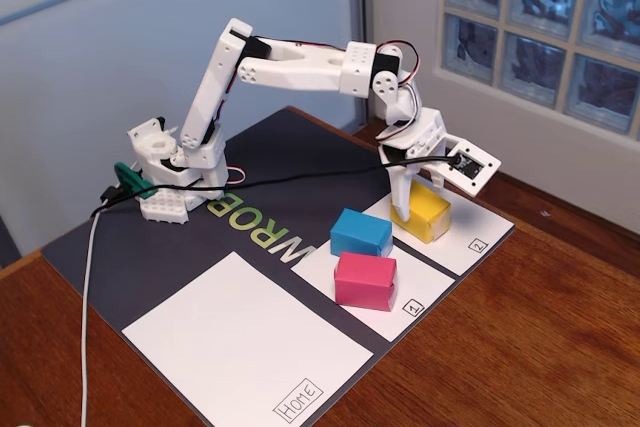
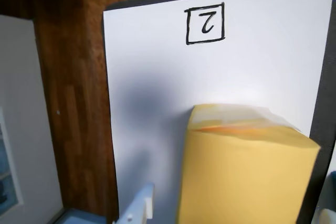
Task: Move box yellow to zone 2
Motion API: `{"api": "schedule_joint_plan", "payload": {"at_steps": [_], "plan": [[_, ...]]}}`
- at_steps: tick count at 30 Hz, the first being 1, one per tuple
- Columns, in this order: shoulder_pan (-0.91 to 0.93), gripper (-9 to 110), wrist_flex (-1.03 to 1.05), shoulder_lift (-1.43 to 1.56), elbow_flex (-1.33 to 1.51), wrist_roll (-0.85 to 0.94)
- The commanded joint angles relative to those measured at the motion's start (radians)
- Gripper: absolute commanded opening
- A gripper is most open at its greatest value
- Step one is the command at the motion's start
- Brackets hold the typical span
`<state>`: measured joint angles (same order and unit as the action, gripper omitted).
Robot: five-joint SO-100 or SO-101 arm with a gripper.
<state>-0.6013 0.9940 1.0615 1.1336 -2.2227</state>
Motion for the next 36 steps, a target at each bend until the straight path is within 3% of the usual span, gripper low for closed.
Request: {"api": "schedule_joint_plan", "payload": {"at_steps": [1, 15, 24, 29, 36], "plan": [[0.014, 40, 0.003, 0.103, -0.055, 0.003], [0.055, 37, 0.118, 0.249, -0.040, 0.032], [0.121, 35, 0.132, 0.434, 0.155, 0.063], [0.160, 30, 0.143, 0.571, 0.270, 0.100], [0.232, 5, 0.245, 0.736, 0.360, 0.247]]}}
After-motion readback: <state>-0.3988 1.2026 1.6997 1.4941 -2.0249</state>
